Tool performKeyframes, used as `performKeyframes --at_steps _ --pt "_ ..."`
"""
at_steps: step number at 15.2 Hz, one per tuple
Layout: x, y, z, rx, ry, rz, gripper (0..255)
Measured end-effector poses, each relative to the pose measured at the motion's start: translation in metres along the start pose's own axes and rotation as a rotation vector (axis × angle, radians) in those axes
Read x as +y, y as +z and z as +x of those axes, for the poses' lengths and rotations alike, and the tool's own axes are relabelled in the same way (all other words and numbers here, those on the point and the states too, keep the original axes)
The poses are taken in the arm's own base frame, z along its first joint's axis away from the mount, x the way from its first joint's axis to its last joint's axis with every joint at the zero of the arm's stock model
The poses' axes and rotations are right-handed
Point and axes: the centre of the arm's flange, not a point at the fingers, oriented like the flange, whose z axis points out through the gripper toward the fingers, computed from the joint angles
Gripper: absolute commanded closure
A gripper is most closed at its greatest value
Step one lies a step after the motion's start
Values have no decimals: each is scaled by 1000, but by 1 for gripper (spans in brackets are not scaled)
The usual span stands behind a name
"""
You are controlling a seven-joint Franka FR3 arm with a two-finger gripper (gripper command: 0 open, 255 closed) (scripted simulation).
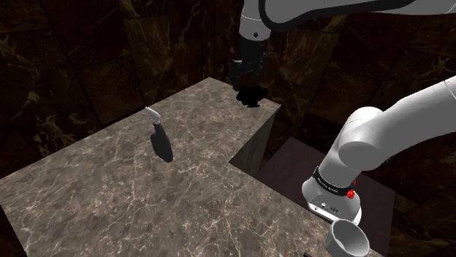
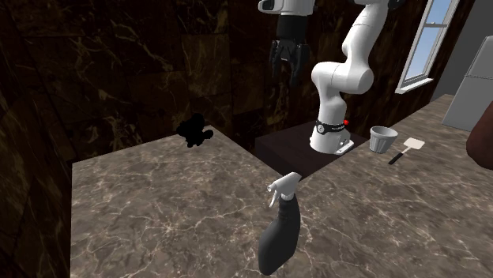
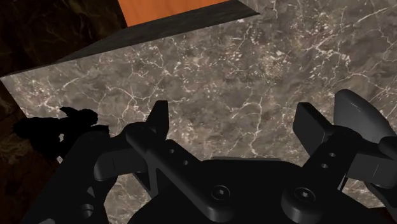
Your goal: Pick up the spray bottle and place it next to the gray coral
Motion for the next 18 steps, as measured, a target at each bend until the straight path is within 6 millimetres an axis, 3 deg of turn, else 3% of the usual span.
performKeyframes --at_steps 18 --pt "-197 60 103 -5 -13 68 0"
